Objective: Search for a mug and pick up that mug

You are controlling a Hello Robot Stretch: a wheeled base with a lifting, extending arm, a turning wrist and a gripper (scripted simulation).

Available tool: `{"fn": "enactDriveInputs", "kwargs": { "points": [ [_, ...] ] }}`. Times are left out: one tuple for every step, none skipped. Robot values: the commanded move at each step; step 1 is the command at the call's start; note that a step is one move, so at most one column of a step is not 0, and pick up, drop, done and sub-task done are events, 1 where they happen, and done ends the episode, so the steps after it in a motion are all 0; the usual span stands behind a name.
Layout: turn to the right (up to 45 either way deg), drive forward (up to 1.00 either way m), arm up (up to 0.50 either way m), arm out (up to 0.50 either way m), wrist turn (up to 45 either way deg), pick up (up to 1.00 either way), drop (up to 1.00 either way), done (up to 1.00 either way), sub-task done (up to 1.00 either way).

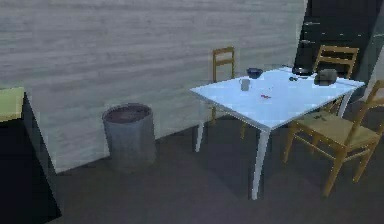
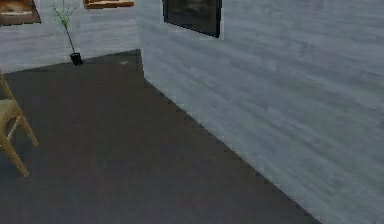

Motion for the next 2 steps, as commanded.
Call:
{"fn": "enactDriveInputs", "kwargs": {
  "points": [
    [0.0,0.90,0.00,0.00,0.0,0.00,0.00,0.00,0.00],
    [-45.0,0.00,0.00,0.00,0.0,0.00,0.00,0.00,0.00]
  ]
}}
